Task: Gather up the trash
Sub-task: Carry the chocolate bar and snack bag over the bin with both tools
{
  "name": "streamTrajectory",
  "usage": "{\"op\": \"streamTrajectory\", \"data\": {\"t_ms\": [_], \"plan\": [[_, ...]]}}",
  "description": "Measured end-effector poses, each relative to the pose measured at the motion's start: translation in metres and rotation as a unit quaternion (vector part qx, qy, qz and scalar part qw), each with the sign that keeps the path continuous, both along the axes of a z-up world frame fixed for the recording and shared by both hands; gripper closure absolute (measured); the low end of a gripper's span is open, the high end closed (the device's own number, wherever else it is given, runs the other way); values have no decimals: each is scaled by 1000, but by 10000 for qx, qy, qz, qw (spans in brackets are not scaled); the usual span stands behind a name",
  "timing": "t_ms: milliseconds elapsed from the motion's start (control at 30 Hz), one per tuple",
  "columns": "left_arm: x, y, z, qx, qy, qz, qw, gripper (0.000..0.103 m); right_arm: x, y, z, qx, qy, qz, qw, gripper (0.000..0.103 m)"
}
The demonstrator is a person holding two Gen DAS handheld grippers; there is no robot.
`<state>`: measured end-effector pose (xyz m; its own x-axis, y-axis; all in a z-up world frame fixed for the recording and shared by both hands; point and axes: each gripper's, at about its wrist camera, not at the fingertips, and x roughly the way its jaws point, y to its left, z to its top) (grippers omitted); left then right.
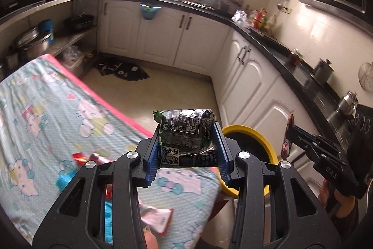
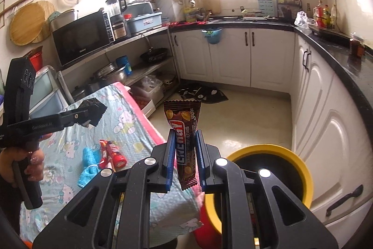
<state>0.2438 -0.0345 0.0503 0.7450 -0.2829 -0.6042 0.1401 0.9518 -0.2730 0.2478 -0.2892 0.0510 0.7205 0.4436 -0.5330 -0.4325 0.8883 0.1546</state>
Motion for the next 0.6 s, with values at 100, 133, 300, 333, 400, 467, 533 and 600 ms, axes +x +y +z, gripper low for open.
{"op": "streamTrajectory", "data": {"t_ms": [100,133,300,333,400,467,533,600], "plan": [[1,-14,2,19,-29,-149,9999,69,-3,-11,3,-31,-41,-124,9999,87],[2,-19,3,20,-39,-207,9998,69,-3,-15,4,-33,-52,-162,9999,87],[1,-40,3,19,-74,-409,9991,69,-8,-29,5,-22,-84,-382,9992,87],[1,-46,2,24,-98,-473,9988,69,-9,-33,4,-14,-85,-427,9990,87],[0,-54,2,23,-114,-550,9984,69,-10,-39,3,-7,-87,-519,9986,87],[1,-63,1,11,-118,-656,9978,69,-11,-43,2,-5,-93,-595,9982,87],[2,-73,-1,10,-121,-752,9971,69,-13,-48,1,-1,-102,-671,9977,87],[2,-80,-2,-8,-124,-829,9965,69,-14,-53,1,-14,-132,-751,9971,87]]}}
